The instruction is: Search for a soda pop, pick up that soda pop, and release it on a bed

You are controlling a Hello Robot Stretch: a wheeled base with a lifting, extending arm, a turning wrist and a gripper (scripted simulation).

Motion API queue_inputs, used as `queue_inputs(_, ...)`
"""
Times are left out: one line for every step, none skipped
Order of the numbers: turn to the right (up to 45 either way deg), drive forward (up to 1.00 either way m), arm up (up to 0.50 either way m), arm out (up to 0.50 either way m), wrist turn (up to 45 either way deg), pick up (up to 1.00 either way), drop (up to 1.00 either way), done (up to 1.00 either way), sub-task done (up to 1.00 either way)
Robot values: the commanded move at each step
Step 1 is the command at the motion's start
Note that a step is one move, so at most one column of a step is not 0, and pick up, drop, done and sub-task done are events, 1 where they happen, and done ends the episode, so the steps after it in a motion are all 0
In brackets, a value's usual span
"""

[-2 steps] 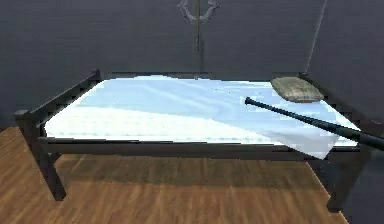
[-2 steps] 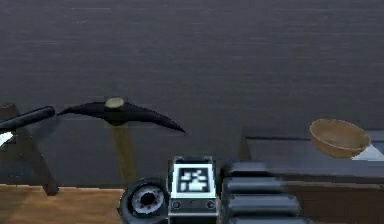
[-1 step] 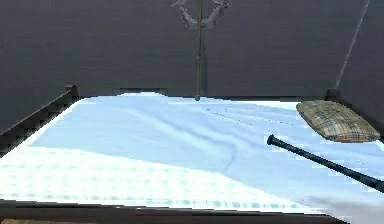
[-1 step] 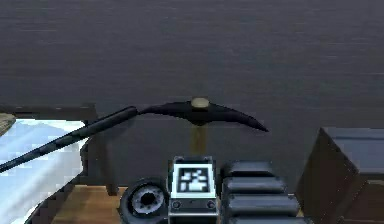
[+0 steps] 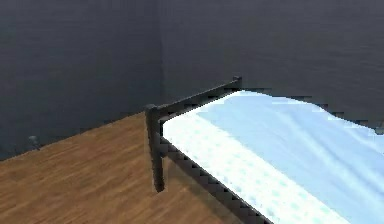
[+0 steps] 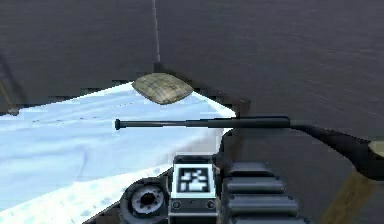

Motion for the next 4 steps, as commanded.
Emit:
queue_inputs(-45.0, 0.00, 0.00, 0.00, 0.0, 0.00, 0.00, 0.00, 0.00)
queue_inputs(-45.0, 0.00, 0.00, 0.00, 0.0, 0.00, 0.00, 0.00, 0.00)
queue_inputs(-27.0, 0.00, 0.00, 0.00, 0.0, 0.00, 0.00, 0.00, 0.00)
queue_inputs(45.0, 0.00, 0.00, 0.00, 0.0, 0.00, 0.00, 0.00, 0.00)
